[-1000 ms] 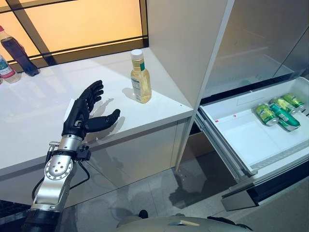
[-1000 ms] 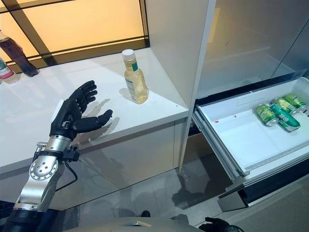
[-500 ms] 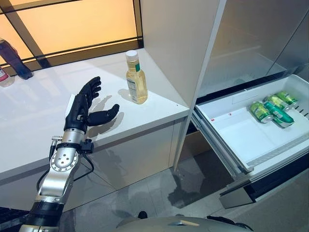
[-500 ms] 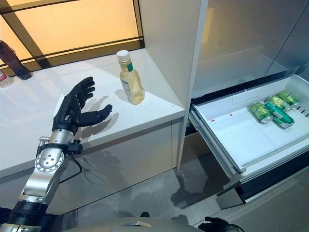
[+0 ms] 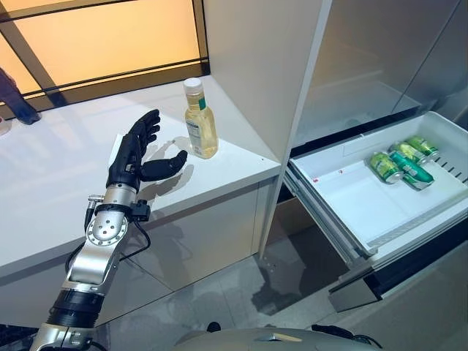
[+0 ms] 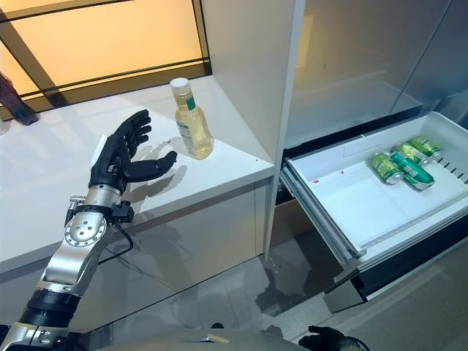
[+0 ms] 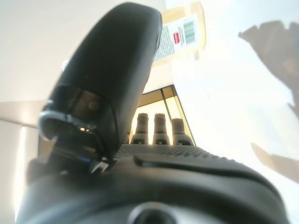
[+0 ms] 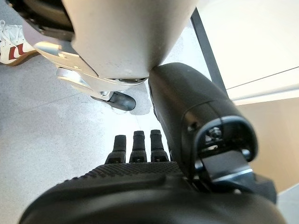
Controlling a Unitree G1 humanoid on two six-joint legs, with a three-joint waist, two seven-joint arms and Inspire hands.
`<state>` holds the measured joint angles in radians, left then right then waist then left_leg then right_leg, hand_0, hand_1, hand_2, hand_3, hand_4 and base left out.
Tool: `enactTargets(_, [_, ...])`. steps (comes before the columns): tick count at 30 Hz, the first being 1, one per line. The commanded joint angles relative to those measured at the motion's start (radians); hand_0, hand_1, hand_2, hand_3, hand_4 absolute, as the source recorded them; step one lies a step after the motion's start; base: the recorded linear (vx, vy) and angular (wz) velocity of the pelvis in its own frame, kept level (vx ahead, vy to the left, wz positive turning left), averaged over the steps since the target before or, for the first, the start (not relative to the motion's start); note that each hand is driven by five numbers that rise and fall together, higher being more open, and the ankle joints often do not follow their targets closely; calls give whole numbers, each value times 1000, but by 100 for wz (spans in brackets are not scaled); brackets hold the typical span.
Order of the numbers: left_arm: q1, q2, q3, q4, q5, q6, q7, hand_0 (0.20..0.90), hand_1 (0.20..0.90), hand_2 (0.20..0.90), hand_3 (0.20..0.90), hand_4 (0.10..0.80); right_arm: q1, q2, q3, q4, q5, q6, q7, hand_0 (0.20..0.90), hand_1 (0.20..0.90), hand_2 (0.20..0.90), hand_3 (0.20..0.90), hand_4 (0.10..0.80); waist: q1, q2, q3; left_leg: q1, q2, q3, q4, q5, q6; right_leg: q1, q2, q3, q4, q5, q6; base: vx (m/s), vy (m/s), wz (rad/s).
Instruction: Put drinks into fridge and close the fridge
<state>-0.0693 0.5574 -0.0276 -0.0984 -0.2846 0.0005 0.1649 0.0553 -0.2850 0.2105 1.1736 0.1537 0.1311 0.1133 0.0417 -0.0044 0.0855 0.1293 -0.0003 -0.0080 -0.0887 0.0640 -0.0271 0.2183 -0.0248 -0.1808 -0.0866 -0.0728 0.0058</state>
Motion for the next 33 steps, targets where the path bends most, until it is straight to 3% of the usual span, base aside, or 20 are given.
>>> enactTargets(1, [-173,7,19,-67,-37,-51,21,900,900,900,900,800,-15,33,48,-11,-28,11,13,900,900,900,900,800,-10,3,-28,11,-22,-58,2,-94,23,-64,-14,45,29,49,61,0,0,0])
enactTargets(15, [-254,-15,-35,-35,-169,27,39,900,900,900,900,800,-27,34,69,-14,-26,29,11,900,900,900,900,800,-30,5,-35,19,-24,-50,2,-97,26,-66,-12,61,29,52,65,2,0,0])
enactTargets(22, [-281,-49,-42,-11,-306,15,51,900,900,900,900,800,-34,34,80,-17,-23,42,11,900,900,900,900,800,-38,4,-39,21,-23,-43,3,-99,27,-66,-12,67,30,51,64,7,1,-5])
enactTargets(33, [-330,-73,-46,44,-324,-11,122,900,900,900,900,800,-41,35,94,-21,-21,51,11,900,900,900,900,800,-53,2,-45,25,-24,-35,3,-101,28,-68,-8,81,31,52,62,10,-3,-4])
